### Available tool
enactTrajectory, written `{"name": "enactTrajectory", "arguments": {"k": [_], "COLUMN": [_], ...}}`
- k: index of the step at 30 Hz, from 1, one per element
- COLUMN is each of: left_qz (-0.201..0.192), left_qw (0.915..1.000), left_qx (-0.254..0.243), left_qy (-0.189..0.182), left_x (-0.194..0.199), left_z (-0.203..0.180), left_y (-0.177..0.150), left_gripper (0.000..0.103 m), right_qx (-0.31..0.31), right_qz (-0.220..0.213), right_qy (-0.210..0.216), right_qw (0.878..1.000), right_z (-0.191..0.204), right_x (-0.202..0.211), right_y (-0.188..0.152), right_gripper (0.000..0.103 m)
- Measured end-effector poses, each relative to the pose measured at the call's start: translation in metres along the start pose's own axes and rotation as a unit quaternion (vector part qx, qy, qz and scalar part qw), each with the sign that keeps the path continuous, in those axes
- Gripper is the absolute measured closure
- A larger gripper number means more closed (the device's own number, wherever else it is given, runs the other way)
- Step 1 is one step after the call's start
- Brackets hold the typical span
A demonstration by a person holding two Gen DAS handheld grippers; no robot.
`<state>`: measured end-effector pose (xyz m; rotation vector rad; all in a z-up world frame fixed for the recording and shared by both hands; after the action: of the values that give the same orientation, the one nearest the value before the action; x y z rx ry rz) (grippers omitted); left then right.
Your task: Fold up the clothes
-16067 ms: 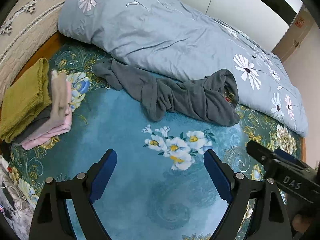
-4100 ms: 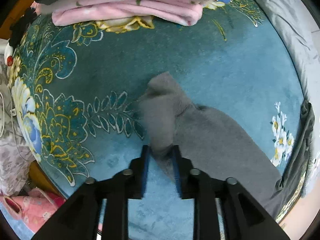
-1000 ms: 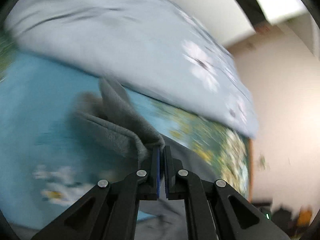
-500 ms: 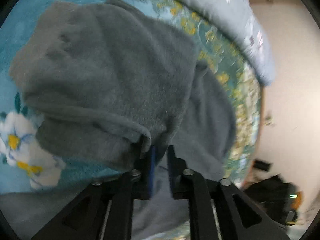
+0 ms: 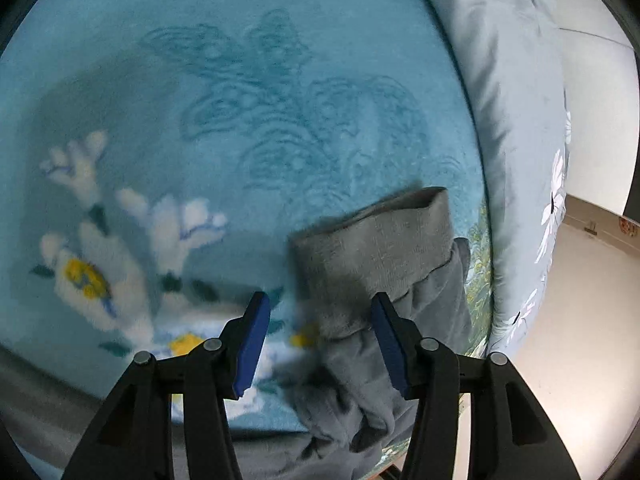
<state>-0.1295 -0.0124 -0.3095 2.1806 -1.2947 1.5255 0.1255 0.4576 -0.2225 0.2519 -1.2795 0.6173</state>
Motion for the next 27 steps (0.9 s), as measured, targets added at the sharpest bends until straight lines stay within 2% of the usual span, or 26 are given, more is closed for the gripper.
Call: {"name": "enactTrajectory", "arguments": {"k": [1,2,6,10,13,16,21,27], "left_qz": [-0.004,-0.003,-0.037,-0.108,-0.182,-0.247,-0.252,-0.244], "left_qw": [0.9999,0.9998,0.9973,0.9892,0.9796,0.9642,0.9587,0.9557], "left_qx": [-0.008,-0.015,-0.052,-0.082,-0.085,-0.079,0.015,0.032], "left_qy": [-0.005,-0.011,-0.034,-0.057,-0.009,0.053,0.131,0.162], "left_x": [0.001,0.003,0.035,0.101,0.169,0.232,0.228,0.206], "left_z": [-0.003,-0.005,-0.013,-0.003,0.04,0.089,0.167,0.163], "left_y": [0.0,0.0,0.001,0.006,0.019,0.033,0.047,0.049], "left_gripper": [0.074,0.092,0.095,0.095,0.095,0.095,0.095,0.095], "right_qx": [-0.001,-0.003,-0.009,-0.016,-0.019,-0.026,-0.061,-0.128], "right_qz": [-0.002,-0.004,-0.013,-0.034,-0.053,-0.072,-0.087,-0.081], "right_qy": [-0.001,-0.001,-0.001,0.01,0.022,0.034,0.049,0.082], "right_qw": [1.0,1.0,1.0,0.999,0.998,0.996,0.993,0.985], "right_z": [-0.001,-0.001,-0.004,-0.008,-0.013,-0.022,-0.04,-0.071], "right_x": [0.001,0.003,0.007,0.016,0.025,0.034,0.032,0.018], "right_y": [0.001,0.003,0.011,0.033,0.053,0.074,0.102,0.135], "right_gripper": [0.043,0.043,0.043,0.043,0.043,0.043,0.041,0.038]}}
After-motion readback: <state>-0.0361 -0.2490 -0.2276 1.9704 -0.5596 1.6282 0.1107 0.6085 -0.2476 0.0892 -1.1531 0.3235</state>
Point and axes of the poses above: each gripper's, at about its wrist camera, not at the fingertips, and x roughly against the way its jaws point, z to its left, y to its top, the point moved 2 cm from there along -x, roughly the way its jaws point, and after that the axes turned 1 degree about -y, right-handed, at the moved point
